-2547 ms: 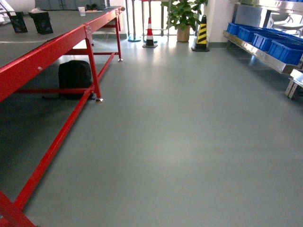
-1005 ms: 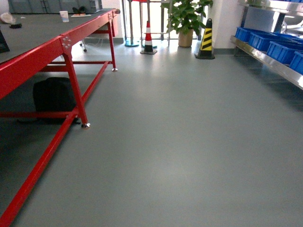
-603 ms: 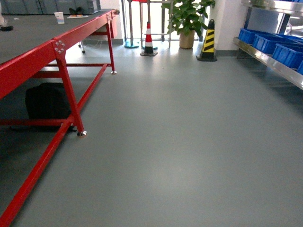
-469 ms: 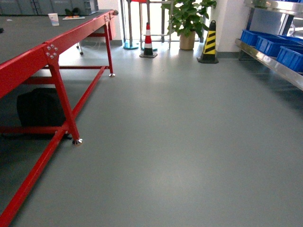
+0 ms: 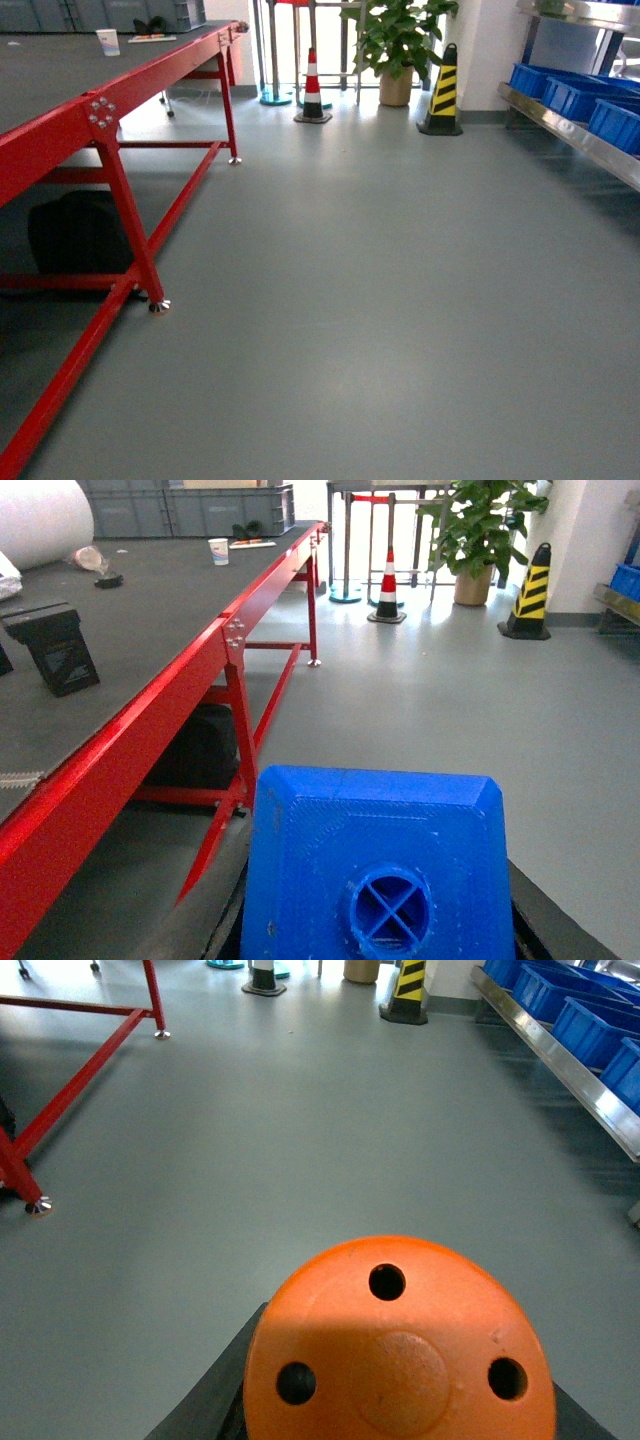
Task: Sort blue parts and orange caps into right shelf containers
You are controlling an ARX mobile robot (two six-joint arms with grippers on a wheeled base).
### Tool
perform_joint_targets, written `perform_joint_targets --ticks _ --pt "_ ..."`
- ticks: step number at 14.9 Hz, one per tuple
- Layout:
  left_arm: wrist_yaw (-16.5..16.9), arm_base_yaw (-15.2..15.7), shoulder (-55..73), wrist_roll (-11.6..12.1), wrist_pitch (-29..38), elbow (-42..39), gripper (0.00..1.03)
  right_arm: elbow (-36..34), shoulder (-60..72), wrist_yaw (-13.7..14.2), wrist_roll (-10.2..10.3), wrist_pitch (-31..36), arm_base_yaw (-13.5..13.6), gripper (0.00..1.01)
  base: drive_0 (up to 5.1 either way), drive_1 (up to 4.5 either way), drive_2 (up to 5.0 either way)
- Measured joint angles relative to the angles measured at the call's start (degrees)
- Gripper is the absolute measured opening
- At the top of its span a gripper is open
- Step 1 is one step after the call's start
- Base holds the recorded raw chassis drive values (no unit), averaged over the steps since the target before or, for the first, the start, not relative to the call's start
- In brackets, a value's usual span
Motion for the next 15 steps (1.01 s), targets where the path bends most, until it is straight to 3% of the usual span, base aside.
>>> perform_joint_targets --ticks 15 --pt "0.0 0.0 0.0 0.0 0.0 0.0 0.44 0.0 -0.1 0.0 0.0 0.1 0.0 0.45 0.0 4.18 -4.2"
